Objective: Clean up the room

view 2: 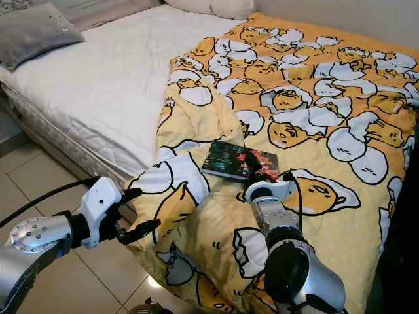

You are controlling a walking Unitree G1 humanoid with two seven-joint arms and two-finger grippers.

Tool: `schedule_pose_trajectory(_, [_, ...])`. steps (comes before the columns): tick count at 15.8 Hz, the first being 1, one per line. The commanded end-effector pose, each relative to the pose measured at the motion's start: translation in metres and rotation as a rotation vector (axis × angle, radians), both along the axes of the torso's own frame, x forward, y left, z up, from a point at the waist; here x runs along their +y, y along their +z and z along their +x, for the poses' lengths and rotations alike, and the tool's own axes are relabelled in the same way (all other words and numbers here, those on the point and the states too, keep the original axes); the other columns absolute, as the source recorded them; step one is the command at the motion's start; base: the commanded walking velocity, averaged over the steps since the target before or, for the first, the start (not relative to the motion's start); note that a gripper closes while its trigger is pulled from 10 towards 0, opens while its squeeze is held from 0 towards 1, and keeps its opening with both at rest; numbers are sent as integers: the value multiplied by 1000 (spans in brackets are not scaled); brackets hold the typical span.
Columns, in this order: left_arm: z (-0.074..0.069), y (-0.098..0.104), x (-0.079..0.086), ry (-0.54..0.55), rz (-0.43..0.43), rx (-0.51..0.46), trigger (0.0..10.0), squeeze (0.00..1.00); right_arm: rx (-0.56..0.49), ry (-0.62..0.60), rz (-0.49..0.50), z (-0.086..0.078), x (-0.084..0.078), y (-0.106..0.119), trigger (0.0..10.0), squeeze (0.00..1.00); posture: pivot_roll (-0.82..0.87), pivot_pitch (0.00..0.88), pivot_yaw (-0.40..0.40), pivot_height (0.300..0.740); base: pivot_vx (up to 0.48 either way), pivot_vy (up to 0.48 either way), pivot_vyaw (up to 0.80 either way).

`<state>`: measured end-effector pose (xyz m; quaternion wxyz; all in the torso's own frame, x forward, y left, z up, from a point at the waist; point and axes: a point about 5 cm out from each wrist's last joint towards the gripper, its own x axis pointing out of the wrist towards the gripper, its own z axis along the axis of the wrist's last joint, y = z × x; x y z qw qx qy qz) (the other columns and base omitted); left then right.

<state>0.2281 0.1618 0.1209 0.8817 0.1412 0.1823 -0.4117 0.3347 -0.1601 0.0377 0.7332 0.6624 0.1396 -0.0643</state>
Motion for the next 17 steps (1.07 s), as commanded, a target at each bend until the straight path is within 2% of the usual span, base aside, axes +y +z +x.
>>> schedule_pose_trajectory(1, [0, -1, -1, -2, 11, -7, 10000, 1000, -10, 1, -4, 5, 2, 6, 10000, 0, 103, 0, 25, 740, 0, 0, 0])
schedule_pose_trajectory(8, [-10, 2, 6, 14, 24, -2, 10000, 1000, 74, -45, -60, 2, 3, -2, 10000, 0, 143, 3, 52, 740, 0, 0, 0])
schedule_pose_trajectory(9, [-14, 6, 4, 12, 11, -4, 10000, 1000, 114, -59, -108, 2, 2, -3, 10000, 0, 162, 85, 70, 740, 0, 0, 0])
schedule_pose_trajectory(10, [-17, 8, 3, 8, 0, -5, 10000, 1000, 134, -73, -128, 2, 2, -4, 10000, 0, 165, 107, 75, 740, 0, 0, 0])
schedule_pose_trajectory(14, [-20, 13, -3, 3, -30, -22, 10000, 1000, 136, -99, -131, 4, 3, 0, 10000, 0, 188, 168, 86, 740, 0, 0, 0])
schedule_pose_trajectory(17, [-21, 17, -2, 15, -37, -34, 10000, 1000, 64, -148, -78, 13, 5, 12, 10000, 0, 190, 181, 87, 740, 0, 0, 0])
